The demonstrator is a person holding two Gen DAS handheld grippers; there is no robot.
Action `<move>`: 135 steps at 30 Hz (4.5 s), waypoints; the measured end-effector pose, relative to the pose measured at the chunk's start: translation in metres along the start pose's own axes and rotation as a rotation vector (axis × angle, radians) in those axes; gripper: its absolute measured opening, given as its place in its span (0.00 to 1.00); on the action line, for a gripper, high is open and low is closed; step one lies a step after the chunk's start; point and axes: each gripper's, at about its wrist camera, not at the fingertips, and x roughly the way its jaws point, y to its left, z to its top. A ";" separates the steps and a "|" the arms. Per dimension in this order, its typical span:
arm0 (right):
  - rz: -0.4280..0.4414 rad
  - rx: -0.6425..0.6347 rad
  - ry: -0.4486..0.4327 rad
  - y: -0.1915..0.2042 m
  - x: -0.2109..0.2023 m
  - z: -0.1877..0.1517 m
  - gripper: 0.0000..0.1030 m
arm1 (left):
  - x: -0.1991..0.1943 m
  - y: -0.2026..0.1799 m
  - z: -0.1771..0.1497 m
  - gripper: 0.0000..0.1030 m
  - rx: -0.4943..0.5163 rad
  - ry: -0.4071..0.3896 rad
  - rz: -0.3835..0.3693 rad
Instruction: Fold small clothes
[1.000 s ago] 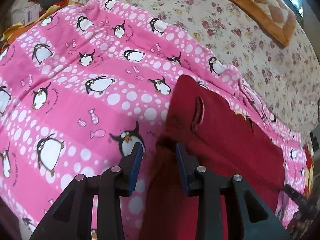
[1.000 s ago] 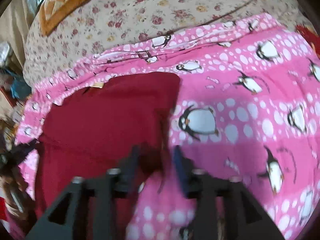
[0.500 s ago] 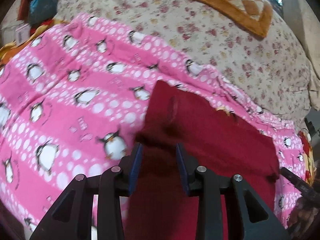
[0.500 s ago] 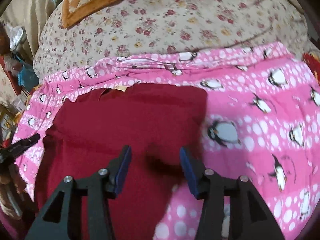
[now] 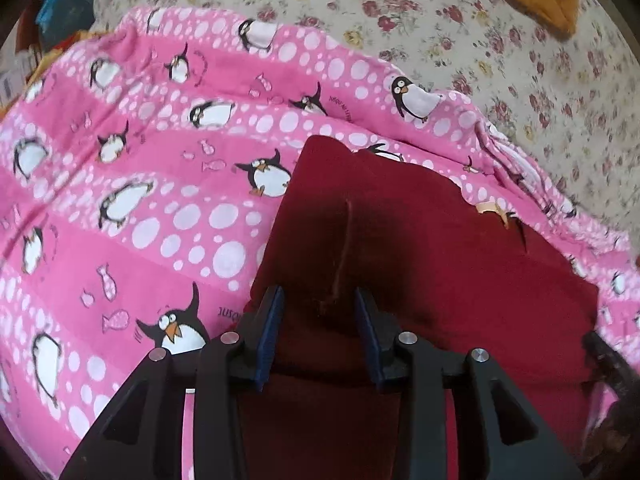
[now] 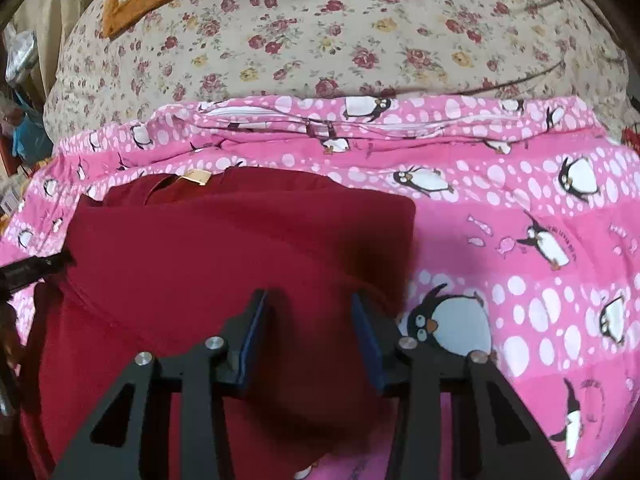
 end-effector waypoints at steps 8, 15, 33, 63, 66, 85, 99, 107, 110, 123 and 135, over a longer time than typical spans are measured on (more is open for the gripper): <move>-0.034 0.017 0.053 -0.004 -0.013 -0.017 0.52 | -0.002 -0.001 -0.004 0.17 0.029 -0.017 0.006; 0.030 0.069 0.046 -0.013 -0.050 -0.028 0.57 | -0.017 0.005 -0.016 0.22 0.066 -0.001 -0.074; 0.309 -0.118 0.278 0.042 -0.141 -0.185 0.73 | -0.134 0.052 -0.158 0.22 0.028 0.082 -0.166; 0.294 -0.236 0.350 0.066 -0.134 -0.233 0.11 | -0.157 0.076 -0.231 0.00 -0.042 0.183 -0.269; 0.347 -0.237 0.326 0.064 -0.149 -0.228 0.08 | -0.204 0.076 -0.226 0.00 0.023 0.050 -0.212; 0.310 -0.200 0.500 0.048 -0.135 -0.234 0.64 | -0.137 0.088 -0.241 0.24 -0.039 0.218 -0.159; 0.352 -0.174 0.580 0.068 -0.100 -0.255 0.57 | -0.117 0.074 -0.244 0.26 -0.018 0.246 -0.147; 0.358 -0.227 0.555 0.074 -0.103 -0.255 0.14 | -0.116 0.073 -0.242 0.26 -0.015 0.245 -0.142; 0.359 -0.240 0.537 0.071 -0.109 -0.253 0.10 | -0.117 0.073 -0.243 0.25 -0.020 0.240 -0.143; 0.498 -0.229 0.316 0.057 -0.175 -0.217 0.08 | -0.182 0.097 -0.222 0.00 -0.103 0.096 -0.325; 0.555 -0.056 0.034 0.027 -0.196 -0.130 0.08 | -0.205 0.090 -0.138 0.00 -0.128 -0.113 -0.410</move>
